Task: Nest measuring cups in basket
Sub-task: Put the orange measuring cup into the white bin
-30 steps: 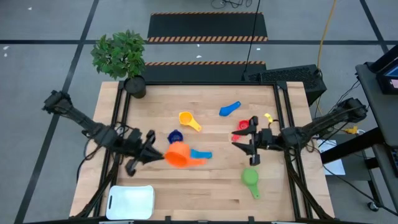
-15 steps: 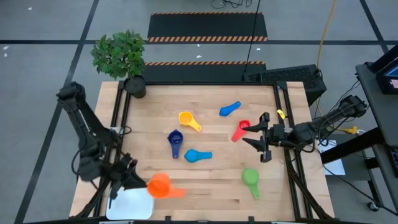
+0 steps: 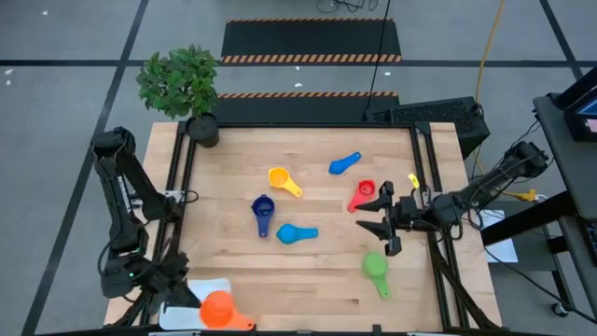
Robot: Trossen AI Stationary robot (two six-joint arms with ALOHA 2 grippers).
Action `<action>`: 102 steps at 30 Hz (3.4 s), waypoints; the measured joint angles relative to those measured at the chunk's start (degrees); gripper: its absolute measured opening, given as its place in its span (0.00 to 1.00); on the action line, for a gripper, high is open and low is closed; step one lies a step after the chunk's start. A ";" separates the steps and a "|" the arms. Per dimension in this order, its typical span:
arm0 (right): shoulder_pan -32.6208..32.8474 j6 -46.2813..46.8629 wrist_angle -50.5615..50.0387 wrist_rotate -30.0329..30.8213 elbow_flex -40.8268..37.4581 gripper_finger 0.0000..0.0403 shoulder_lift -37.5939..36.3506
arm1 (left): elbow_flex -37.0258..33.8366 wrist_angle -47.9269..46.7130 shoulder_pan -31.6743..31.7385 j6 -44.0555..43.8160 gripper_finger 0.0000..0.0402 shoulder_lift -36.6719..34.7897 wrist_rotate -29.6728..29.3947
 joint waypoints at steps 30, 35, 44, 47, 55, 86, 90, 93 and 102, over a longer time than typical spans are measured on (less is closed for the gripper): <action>4.77 -49.73 -5.13 5.95 49.35 0.46 63.44 | 0.00 -12.81 -8.60 -2.97 0.01 -7.11 -4.43; 5.00 -73.25 16.59 6.10 50.34 0.46 70.97 | 0.00 -13.45 -8.99 -3.29 0.02 -7.54 -8.42; 3.11 -92.65 24.19 1.15 53.89 0.46 78.48 | 0.00 -13.46 -8.96 -3.66 0.01 -7.56 -13.26; 2.31 -94.16 20.11 -0.25 57.69 0.46 79.98 | 0.00 -13.47 -8.74 -3.46 0.02 -7.54 -13.46; 1.63 -101.93 16.50 -1.54 64.13 0.46 82.12 | 0.00 -13.83 -8.75 -1.93 0.01 -7.54 -14.07; -1.61 -122.82 12.69 -13.68 64.32 0.25 82.18 | 0.00 -13.70 -6.43 -0.80 0.02 -7.54 -15.87; -1.40 -122.31 13.19 -13.07 64.32 0.12 82.18 | 0.00 -13.70 -6.48 -0.72 0.01 -7.54 -15.78; -1.39 -122.98 14.00 -12.32 64.32 0.04 82.18 | 0.00 -13.79 -6.52 -0.69 0.02 -7.54 -15.64; -1.55 -121.89 14.97 -11.87 64.32 0.17 82.18 | 0.00 -13.57 -6.48 -0.35 0.02 -6.68 -14.96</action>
